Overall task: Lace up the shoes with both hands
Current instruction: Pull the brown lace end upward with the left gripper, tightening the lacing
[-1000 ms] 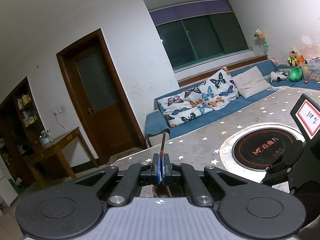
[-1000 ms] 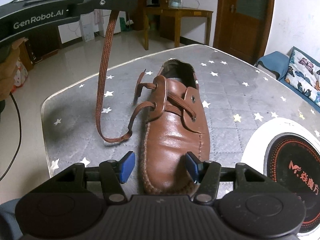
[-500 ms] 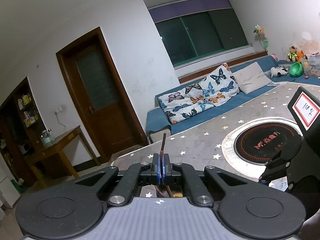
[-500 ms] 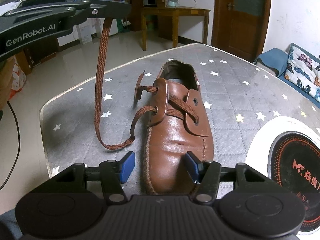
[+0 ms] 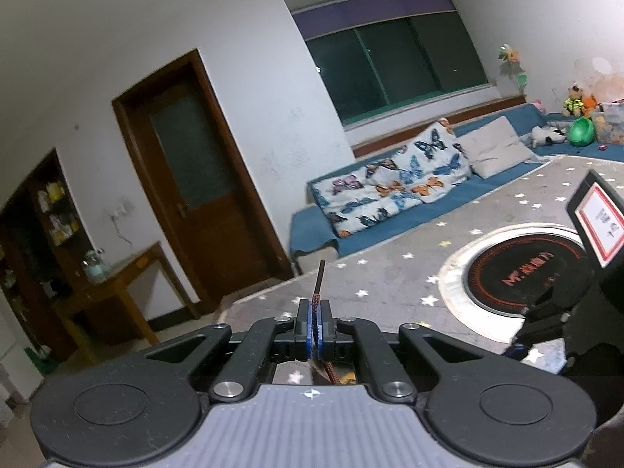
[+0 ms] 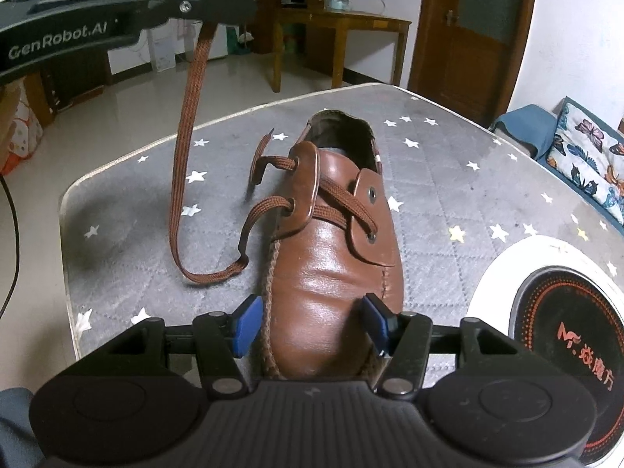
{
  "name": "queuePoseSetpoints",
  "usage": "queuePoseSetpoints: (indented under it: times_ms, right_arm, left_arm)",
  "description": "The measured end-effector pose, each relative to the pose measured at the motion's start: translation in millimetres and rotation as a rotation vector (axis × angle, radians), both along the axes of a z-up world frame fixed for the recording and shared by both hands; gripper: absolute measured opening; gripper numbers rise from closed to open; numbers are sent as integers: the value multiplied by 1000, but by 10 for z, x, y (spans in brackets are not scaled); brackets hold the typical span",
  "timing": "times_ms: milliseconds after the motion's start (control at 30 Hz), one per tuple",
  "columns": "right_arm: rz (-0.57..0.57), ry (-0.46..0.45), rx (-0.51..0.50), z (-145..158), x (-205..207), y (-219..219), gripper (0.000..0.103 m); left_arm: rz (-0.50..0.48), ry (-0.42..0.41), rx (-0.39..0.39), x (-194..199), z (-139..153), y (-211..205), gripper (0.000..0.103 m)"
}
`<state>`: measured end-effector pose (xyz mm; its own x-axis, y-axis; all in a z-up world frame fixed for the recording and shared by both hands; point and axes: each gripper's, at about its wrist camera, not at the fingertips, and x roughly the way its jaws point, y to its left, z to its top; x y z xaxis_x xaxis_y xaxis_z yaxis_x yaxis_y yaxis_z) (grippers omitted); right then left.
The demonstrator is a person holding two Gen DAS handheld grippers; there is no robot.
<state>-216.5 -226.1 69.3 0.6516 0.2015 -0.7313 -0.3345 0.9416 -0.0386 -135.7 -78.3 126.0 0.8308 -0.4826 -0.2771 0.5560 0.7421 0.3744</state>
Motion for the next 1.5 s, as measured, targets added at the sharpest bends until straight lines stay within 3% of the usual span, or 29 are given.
queuePoseSetpoints:
  times_ms: [667, 1500]
  right_arm:
    - [-39, 5, 17, 53, -21, -129, 55]
    - [-31, -20, 38, 125, 10, -117, 55]
  left_arm:
    - [45, -49, -7, 46, 209, 132, 3]
    - [114, -275, -86, -90, 870, 164, 3]
